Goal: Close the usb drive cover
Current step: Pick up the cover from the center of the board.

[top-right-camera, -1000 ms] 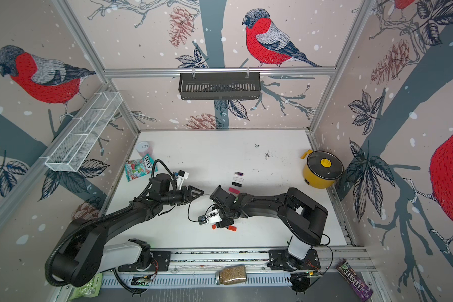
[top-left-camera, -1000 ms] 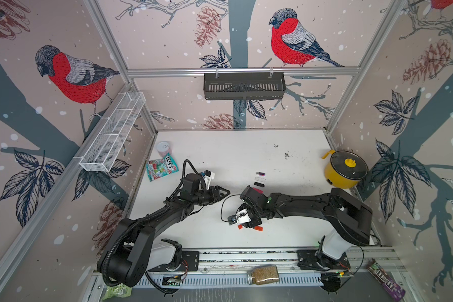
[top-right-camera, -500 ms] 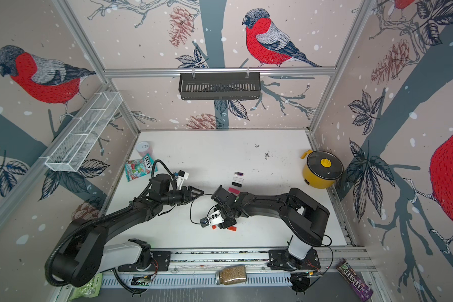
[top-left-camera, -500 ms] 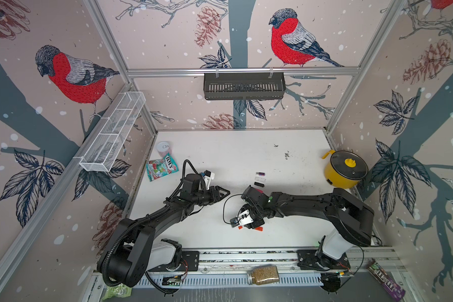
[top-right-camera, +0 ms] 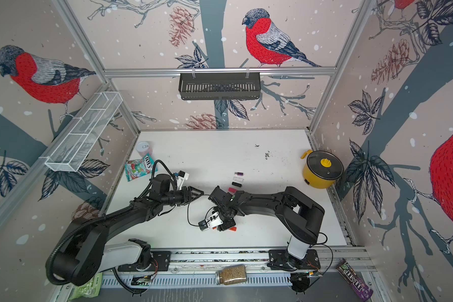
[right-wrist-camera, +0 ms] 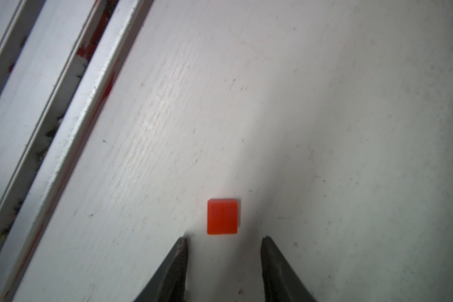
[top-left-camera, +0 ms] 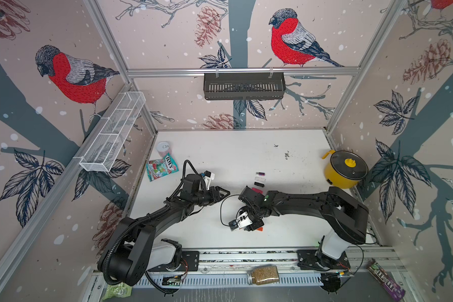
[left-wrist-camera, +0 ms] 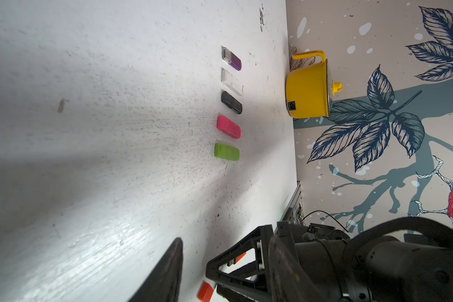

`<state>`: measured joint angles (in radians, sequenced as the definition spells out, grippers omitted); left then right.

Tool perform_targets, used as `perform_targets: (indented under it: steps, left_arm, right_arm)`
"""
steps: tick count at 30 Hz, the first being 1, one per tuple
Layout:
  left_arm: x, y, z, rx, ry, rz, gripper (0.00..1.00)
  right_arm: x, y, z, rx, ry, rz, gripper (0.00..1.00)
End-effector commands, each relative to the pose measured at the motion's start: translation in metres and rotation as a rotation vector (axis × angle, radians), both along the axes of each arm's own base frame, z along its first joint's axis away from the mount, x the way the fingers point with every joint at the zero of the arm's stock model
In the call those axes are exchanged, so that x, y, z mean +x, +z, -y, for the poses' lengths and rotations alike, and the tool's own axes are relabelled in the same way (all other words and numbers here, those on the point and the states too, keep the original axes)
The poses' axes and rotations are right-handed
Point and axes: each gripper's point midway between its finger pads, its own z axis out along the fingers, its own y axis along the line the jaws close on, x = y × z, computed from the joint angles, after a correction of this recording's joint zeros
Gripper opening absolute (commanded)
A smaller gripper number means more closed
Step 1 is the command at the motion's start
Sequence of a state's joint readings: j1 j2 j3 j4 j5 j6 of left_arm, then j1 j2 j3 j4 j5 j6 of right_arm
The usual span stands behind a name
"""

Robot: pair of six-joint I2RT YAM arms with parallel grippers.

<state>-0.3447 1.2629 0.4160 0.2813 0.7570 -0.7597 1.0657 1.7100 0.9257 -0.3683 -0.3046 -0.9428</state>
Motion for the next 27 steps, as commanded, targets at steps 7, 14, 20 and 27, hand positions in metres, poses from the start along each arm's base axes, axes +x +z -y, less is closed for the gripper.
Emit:
perform_targets:
  steps: [7, 14, 20, 27]
  left_arm:
    - [0.0024, 0.0038, 0.0014, -0.017, 0.0, 0.016, 0.53]
    - [0.002, 0.0034, 0.0013, -0.017, 0.0, 0.016, 0.53]
    - [0.0023, 0.0034, 0.0011, -0.017, 0.002, 0.017, 0.53]
    - [0.0017, 0.0025, 0.0008, -0.016, 0.004, 0.014, 0.53]
  right_arm:
    - [-0.0064, -0.0073, 0.0111, -0.062, 0.009, -0.024, 0.44]
    - [-0.0032, -0.0053, 0.0069, -0.059, -0.009, -0.02, 0.42]
    - [-0.0041, -0.0069, 0.0054, -0.084, -0.002, -0.015, 0.42]
    - [-0.0044, -0.0075, 0.0046, -0.088, -0.002, -0.018, 0.4]
